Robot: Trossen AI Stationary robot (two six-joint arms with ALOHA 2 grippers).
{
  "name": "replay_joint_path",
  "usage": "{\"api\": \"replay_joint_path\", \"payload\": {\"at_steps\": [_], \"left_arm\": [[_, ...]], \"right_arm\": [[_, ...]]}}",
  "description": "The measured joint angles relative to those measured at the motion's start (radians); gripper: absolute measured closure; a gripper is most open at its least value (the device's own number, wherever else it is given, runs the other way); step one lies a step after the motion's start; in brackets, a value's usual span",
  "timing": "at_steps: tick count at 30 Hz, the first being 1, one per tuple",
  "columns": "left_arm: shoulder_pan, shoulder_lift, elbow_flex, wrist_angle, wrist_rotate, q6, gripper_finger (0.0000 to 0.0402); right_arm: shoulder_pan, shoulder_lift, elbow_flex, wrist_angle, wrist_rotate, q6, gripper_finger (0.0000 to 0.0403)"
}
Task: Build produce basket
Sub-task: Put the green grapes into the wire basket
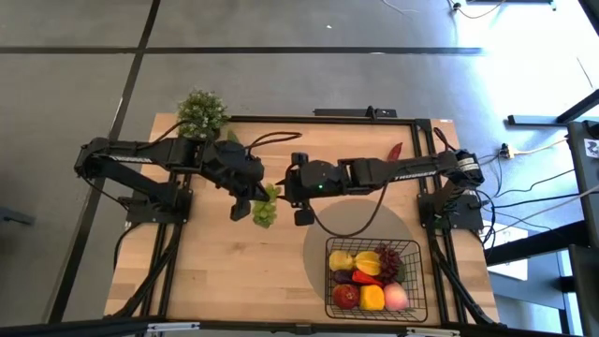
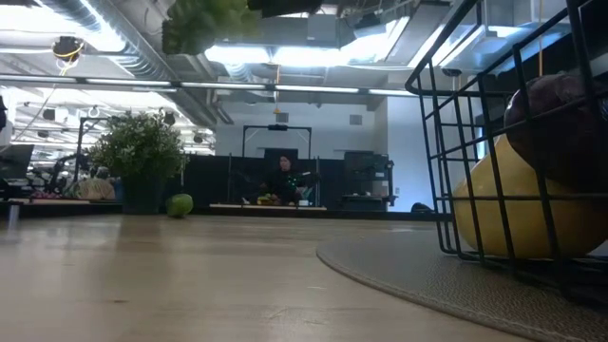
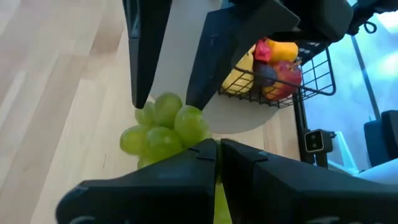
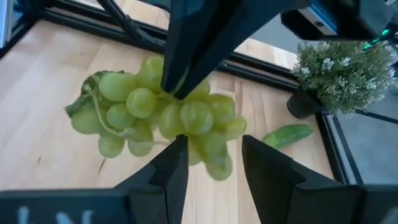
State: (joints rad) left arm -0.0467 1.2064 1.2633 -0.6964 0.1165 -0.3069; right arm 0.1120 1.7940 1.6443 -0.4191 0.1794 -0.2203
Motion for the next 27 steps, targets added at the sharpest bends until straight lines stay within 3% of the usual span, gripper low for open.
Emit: {"api": "replay_joint_path", "payload": {"at_steps": [17,27], "left_arm": [[0.000,0.000,0.000,0.002,0.001,0.003,0.0401],[0.000,0.000,0.000,0.002,0.001,0.003,0.0401]], "right_arm": [[-0.010,0.004,0.000,-0.010,-0.044,0.003,0.0264],[-0.011,0.016,0.000,-0.020,-0.078,0.007,0.0348]]}}
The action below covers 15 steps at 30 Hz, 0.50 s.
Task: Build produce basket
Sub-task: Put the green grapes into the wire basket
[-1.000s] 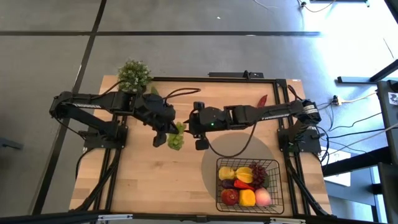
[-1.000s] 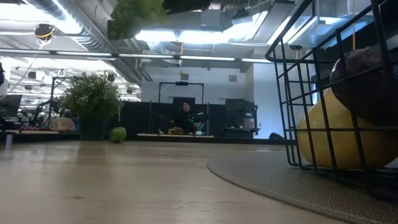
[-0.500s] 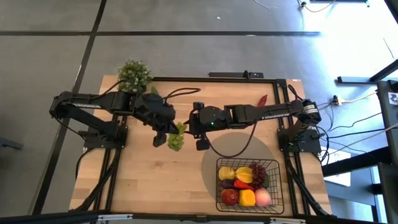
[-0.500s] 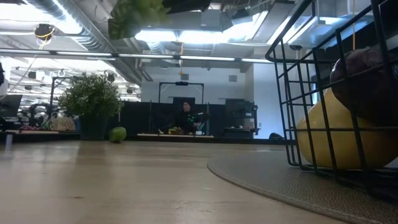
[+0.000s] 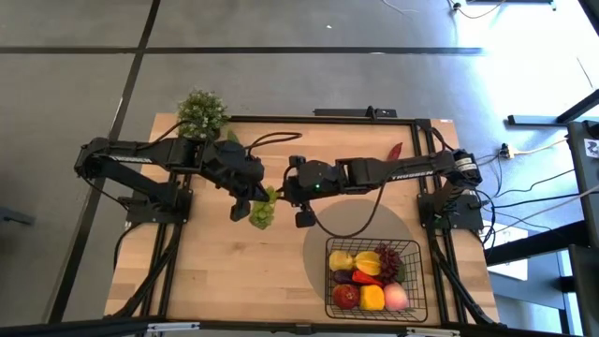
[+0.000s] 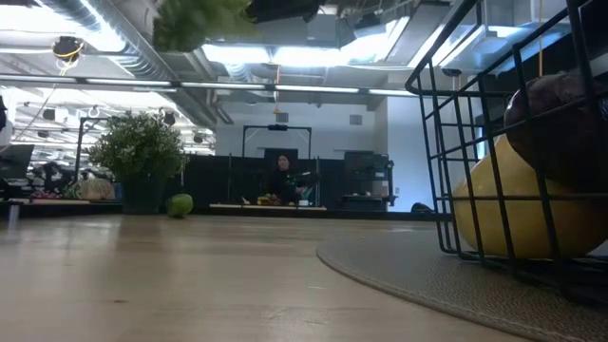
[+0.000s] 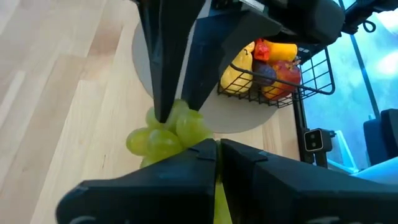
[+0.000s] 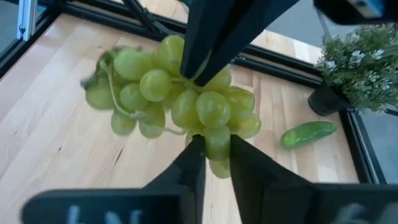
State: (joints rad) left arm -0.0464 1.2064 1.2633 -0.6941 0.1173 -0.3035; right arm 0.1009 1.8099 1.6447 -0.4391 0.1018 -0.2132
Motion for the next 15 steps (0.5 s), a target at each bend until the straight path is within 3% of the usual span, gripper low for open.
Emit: {"api": "replay_joint_path", "payload": {"at_steps": [6,15], "left_arm": [[0.000,0.000,0.000,0.000,0.000,0.000,0.0401],[0.000,0.000,0.000,0.000,-0.004,0.000,0.0392]], "right_arm": [[0.000,0.005,0.000,0.001,0.000,0.002,0.0396],[-0.002,0.005,0.000,0.001,-0.024,0.037,0.0401]]}}
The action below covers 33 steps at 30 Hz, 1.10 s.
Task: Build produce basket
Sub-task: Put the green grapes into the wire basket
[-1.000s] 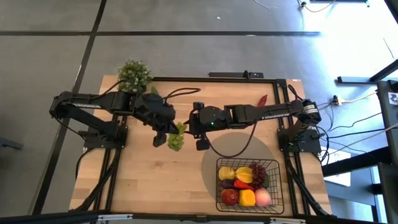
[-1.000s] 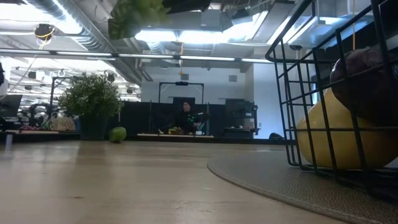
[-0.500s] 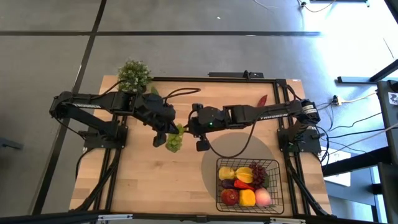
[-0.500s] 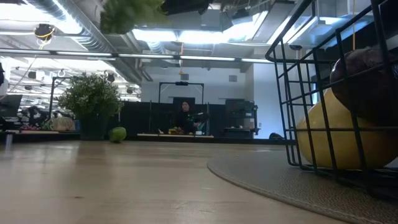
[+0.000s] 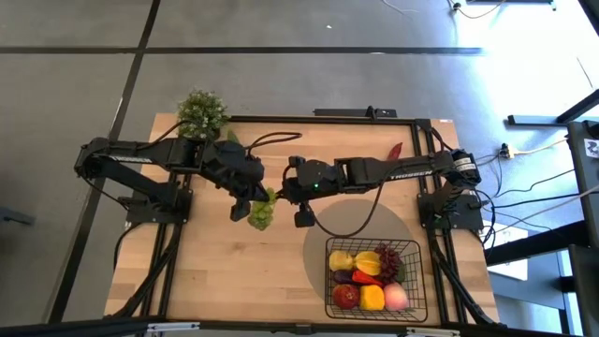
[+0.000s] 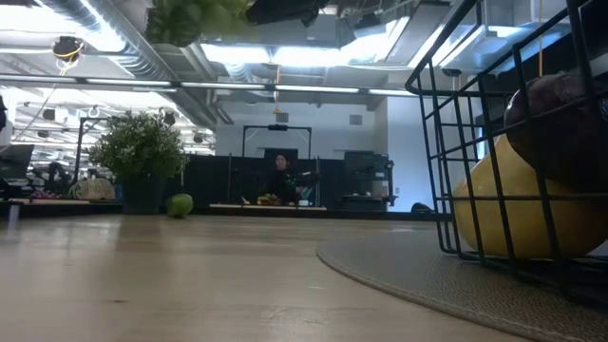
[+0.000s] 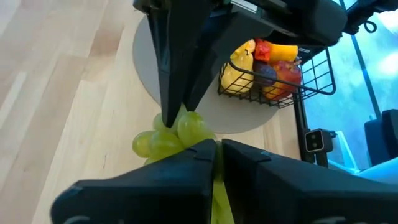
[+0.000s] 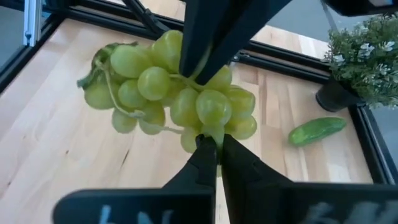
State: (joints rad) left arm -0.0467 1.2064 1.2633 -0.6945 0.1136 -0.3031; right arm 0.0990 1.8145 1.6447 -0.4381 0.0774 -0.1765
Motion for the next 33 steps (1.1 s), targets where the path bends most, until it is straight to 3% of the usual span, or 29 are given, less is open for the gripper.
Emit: {"api": "replay_joint_path", "payload": {"at_steps": [12,19,25,33], "left_arm": [[0.000,0.000,0.000,0.000,-0.026,0.000,0.0315],[0.000,-0.009,0.000,-0.001,-0.028,0.033,0.0310],[-0.002,-0.051,0.000,-0.022,-0.029,0.045,0.0311],[-0.007,-0.143,-0.001,-0.098,-0.146,0.053,0.0311]], "right_arm": [[0.000,0.000,0.000,0.000,-0.001,0.015,0.0403],[0.016,0.000,0.047,-0.035,0.059,0.017,0.0403],[0.055,0.000,0.184,-0.265,0.146,0.042,0.0403],[0.115,-0.001,0.373,-0.567,0.203,0.153,0.0403]]}}
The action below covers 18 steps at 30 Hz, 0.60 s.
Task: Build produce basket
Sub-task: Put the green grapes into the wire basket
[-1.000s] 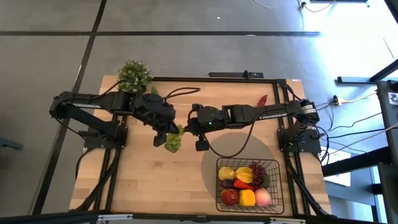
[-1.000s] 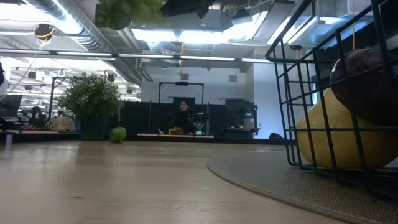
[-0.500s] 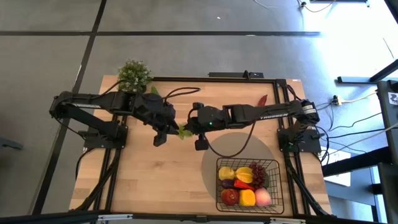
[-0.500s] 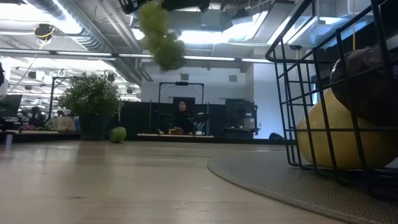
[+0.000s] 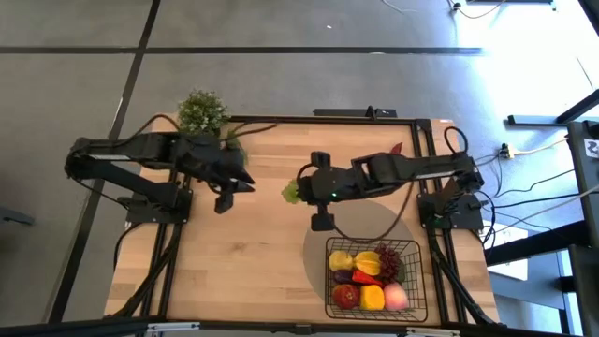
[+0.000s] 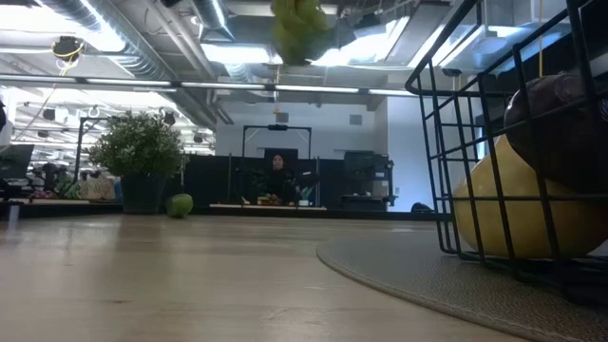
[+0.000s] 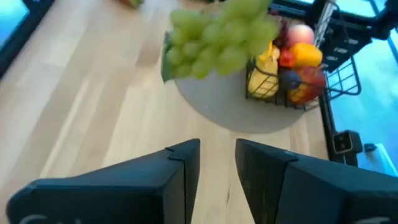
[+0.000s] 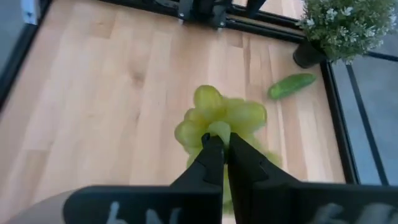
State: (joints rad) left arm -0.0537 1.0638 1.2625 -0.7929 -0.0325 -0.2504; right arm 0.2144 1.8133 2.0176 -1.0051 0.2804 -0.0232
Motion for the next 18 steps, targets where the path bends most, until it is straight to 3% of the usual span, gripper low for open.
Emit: {"api": "replay_joint_path", "payload": {"at_steps": [9,18], "left_arm": [[0.000,-0.080,-0.001,-0.053,-0.013,-0.001,0.0311],[0.000,-0.088,0.001,-0.053,-0.036,0.000,0.0311]], "right_arm": [[0.100,-0.001,0.176,-0.289,0.040,0.193,0.0403],[0.232,-0.001,0.227,-0.490,0.033,0.477,0.0403]]}}
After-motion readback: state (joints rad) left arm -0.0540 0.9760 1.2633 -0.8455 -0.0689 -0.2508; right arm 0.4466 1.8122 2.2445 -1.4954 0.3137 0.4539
